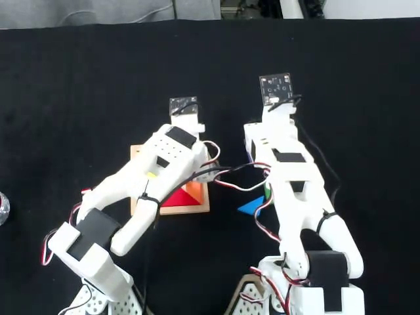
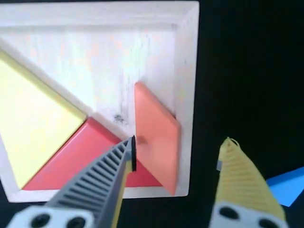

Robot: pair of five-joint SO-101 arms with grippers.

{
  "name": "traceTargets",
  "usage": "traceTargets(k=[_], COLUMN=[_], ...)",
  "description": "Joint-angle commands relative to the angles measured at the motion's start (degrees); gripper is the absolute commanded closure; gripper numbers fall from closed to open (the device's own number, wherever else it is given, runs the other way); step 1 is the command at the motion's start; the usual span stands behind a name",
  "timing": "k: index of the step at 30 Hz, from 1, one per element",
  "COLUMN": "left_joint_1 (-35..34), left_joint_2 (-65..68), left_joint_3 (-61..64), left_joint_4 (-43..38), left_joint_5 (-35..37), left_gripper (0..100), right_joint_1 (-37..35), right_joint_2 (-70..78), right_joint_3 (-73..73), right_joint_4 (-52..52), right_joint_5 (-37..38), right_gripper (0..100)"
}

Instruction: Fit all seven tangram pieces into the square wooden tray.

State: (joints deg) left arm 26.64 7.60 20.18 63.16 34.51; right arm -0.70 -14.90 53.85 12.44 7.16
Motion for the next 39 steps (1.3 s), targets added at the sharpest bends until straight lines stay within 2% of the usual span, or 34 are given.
traceTargets(k=[1,4,10,14,17,20,23,27,31,34,39], left_joint_1=[0.2,-0.2,-6.5,-17.3,-28.1,-35.0,-38.1,-44.0,-49.6,-50.9,-50.9], left_joint_2=[-1.0,-1.1,-8.6,-19.3,-28.2,-35.5,-39.6,-41.0,-41.0,-40.9,-41.0], left_joint_3=[-0.7,-0.7,-2.6,-2.4,1.1,9.5,22.0,33.2,37.1,39.3,44.0], left_joint_4=[0.9,1.0,6.1,9.9,9.1,1.8,-11.3,-23.3,-26.3,-26.6,-33.9], left_joint_5=[0.2,-0.1,-7.6,-11.3,-13.2,-15.2,-19.3,-22.2,-25.5,-28.0,-29.3], left_gripper=[70,70,70,70,70,70,70,76,82,82,83], right_joint_1=[0.5,0.6,0.7,0.6,-0.5,-5.3,-8.0,-13.1,-19.3,-22.6,-27.1], right_joint_2=[-2.8,-2.8,-2.8,-2.8,-2.8,-2.8,-2.9,-5.6,-10.9,-12.9,-9.5], right_joint_3=[-0.7,-0.7,-0.7,-0.7,-0.6,0.2,0.2,-0.8,0.0,2.5,3.1], right_joint_4=[-1.3,-1.3,-1.3,-1.3,-1.1,0.1,3.3,12.8,20.7,20.7,20.1], right_joint_5=[-0.4,-0.4,-0.4,-0.4,-0.4,2.9,8.1,6.2,6.0,6.0,6.0], right_gripper=[98.7,98.7,98.7,98.7,98.7,98.7,98.7,98.7,98.7,98.7,98.7])
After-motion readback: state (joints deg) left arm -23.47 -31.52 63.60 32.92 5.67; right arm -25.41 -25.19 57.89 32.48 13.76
